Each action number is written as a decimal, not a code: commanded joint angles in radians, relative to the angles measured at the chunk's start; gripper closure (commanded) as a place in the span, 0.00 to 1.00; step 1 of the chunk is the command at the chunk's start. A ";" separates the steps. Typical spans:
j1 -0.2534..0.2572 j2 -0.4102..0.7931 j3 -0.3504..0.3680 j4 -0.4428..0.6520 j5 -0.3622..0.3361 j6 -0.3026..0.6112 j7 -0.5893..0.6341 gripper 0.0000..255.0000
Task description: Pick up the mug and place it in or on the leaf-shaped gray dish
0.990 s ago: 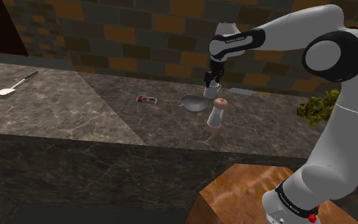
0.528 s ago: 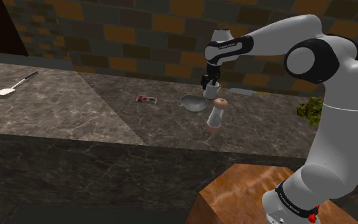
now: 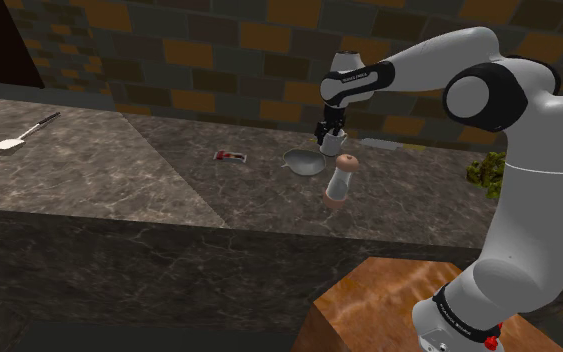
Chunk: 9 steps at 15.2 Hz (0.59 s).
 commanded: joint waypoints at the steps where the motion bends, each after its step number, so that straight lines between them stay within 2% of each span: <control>1: 0.000 0.000 0.000 0.000 0.000 0.000 0.000 0.00; 2: 0.000 0.000 0.000 0.000 0.000 0.000 0.000 0.00; 3: 0.000 0.000 0.000 0.000 0.000 0.000 0.000 1.00; 9: 0.000 0.000 0.000 0.000 0.000 0.000 0.000 1.00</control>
